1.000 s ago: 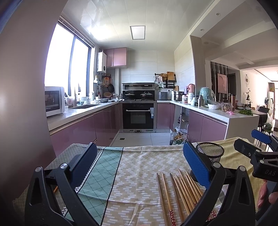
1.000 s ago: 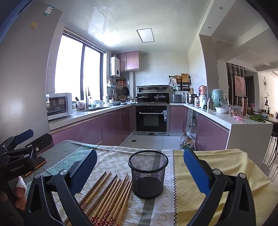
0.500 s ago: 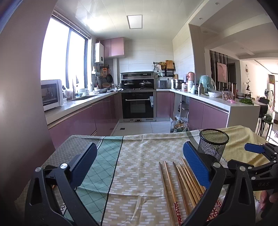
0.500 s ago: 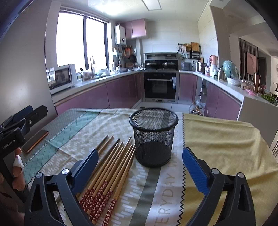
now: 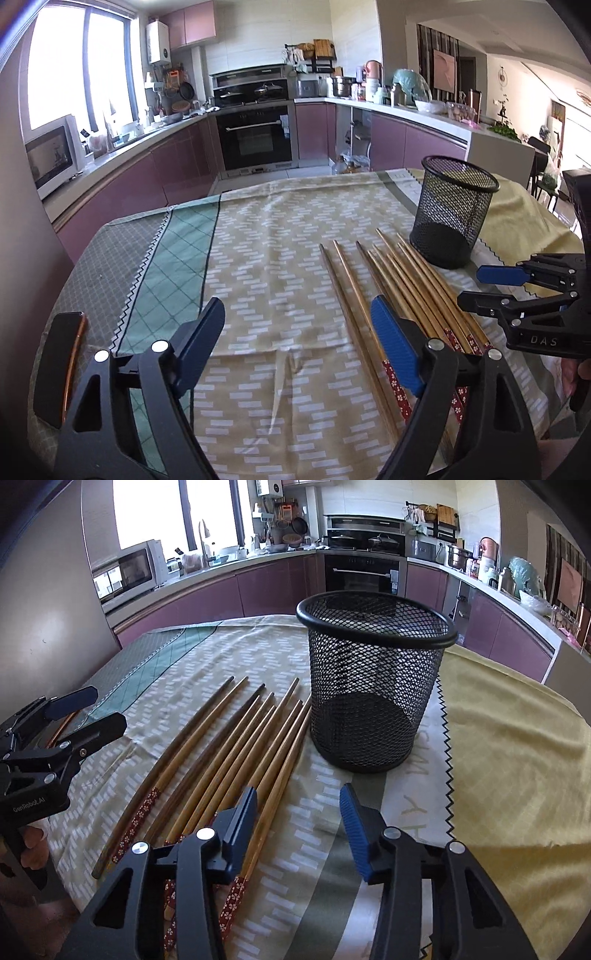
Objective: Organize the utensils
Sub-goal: 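Grasp a wooden chopstick with the left tool while the right tool grasps another, then lift chopsticks into the black mesh cup and open both tools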
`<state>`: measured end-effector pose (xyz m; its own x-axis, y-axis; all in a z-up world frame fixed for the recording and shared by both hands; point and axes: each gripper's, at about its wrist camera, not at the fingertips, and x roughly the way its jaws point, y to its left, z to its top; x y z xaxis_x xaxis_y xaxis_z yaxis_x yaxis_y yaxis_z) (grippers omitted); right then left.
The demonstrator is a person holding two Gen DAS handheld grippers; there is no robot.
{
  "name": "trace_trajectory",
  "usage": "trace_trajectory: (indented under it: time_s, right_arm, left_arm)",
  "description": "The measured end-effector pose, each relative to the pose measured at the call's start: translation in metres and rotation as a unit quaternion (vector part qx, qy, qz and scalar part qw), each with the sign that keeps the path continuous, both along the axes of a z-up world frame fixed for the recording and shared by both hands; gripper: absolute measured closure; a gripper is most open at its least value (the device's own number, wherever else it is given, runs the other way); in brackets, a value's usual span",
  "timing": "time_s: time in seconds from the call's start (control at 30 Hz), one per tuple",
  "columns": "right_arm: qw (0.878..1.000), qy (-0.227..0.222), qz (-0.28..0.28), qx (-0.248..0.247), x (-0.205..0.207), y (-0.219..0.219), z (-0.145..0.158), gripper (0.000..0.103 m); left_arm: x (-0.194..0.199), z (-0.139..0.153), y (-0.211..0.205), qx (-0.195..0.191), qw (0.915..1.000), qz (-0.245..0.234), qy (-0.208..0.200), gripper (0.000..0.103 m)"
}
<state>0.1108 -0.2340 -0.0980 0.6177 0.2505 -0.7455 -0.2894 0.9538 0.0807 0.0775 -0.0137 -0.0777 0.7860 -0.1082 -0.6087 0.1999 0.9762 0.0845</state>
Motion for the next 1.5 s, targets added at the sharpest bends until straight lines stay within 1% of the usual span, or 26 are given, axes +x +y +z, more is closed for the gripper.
trace_trajectory:
  time_s: [0.07,0.1,0.13,0.17,0.23,0.37,0.43,0.47,0.5,0.57,0.6,0.63,0.73,0.77,0.8,0.87,1.0,1.13,1.33,1.5]
  right_arm:
    - [1.0,0.008,0.0,-0.001,0.001,0.0,-0.002,0.064]
    - [1.0,0.012,0.0,-0.001,0.001,-0.001,-0.002,0.065]
    - [1.0,0.016,-0.001,-0.004,0.002,-0.001,-0.002,0.071]
    - [1.0,0.018,-0.003,-0.006,0.002,-0.004,-0.004,0.072]
    - [1.0,0.022,-0.004,-0.007,0.003,-0.004,-0.004,0.074]
    - [1.0,0.026,-0.002,-0.011,0.009,-0.003,-0.003,0.076]
    - [1.0,0.027,-0.001,-0.014,0.013,-0.001,-0.003,0.08]
    - [1.0,0.028,0.0,-0.013,0.014,0.0,-0.002,0.081]
    - [1.0,0.029,0.002,-0.011,0.016,0.001,-0.002,0.084]
    - [0.999,0.03,0.005,-0.009,0.018,0.001,-0.002,0.088]
    - [0.999,0.031,0.006,-0.006,0.019,0.002,-0.002,0.092]
    - [0.999,0.033,0.008,0.0,0.02,0.001,-0.003,0.095]
    - [0.999,0.035,0.007,0.009,0.02,0.001,-0.003,0.096]
    - [0.999,0.037,0.006,0.014,0.021,0.0,-0.003,0.096]
    - [0.999,0.039,0.005,0.021,0.021,-0.002,-0.002,0.097]
    - [0.999,0.041,0.004,0.033,0.02,-0.004,-0.002,0.098]
    - [0.999,0.033,0.01,0.042,0.014,-0.007,0.004,0.098]
    - [0.998,0.015,0.026,0.063,0.005,-0.011,0.018,0.098]
    - [0.993,-0.029,0.041,0.103,-0.008,-0.023,0.05,0.098]
    - [0.988,-0.068,0.045,0.132,-0.015,-0.038,0.077,0.098]
  left_arm:
    - [0.007,-0.007,-0.006,0.005,0.9998,-0.011,0.017,0.029]
    - [0.01,-0.011,-0.008,0.007,0.9995,-0.017,0.026,0.031]
    - [0.014,-0.015,-0.01,0.01,0.9991,-0.021,0.035,0.033]
    - [0.017,-0.018,-0.012,0.014,0.9987,-0.024,0.044,0.036]
    - [0.024,-0.024,-0.018,0.018,0.9975,-0.031,0.061,0.038]
    - [0.032,-0.031,-0.021,0.008,0.9948,-0.048,0.09,0.046]
    - [0.037,-0.035,-0.024,0.007,0.9934,-0.052,0.103,0.053]
    - [0.042,-0.038,-0.025,0.007,0.9924,-0.051,0.112,0.059]
    - [0.045,-0.04,-0.026,0.002,0.9913,-0.055,0.12,0.062]
    - [0.049,-0.041,-0.028,0.0,0.991,-0.054,0.123,0.065]
    - [0.05,-0.041,-0.029,-0.001,0.9908,-0.054,0.124,0.07]
    - [0.052,-0.041,-0.03,-0.006,0.9902,-0.055,0.128,0.073]
    - [0.057,-0.04,-0.032,-0.018,0.9891,-0.053,0.136,0.083]
    - [0.059,-0.04,-0.033,-0.022,0.9888,-0.051,0.139,0.09]
    - [0.06,-0.04,-0.034,-0.027,0.9884,-0.049,0.141,0.091]
    - [0.059,-0.038,-0.033,-0.034,0.9882,-0.044,0.143,0.093]
    - [0.058,-0.035,-0.029,-0.05,0.9874,-0.035,0.146,0.095]
    - [0.046,-0.022,-0.021,-0.065,0.9875,-0.045,0.137,0.095]
    - [0.029,0.02,-0.011,-0.095,0.9868,-0.082,0.103,0.095]
    - [0.015,0.062,-0.004,-0.13,0.9819,-0.118,0.071,0.095]
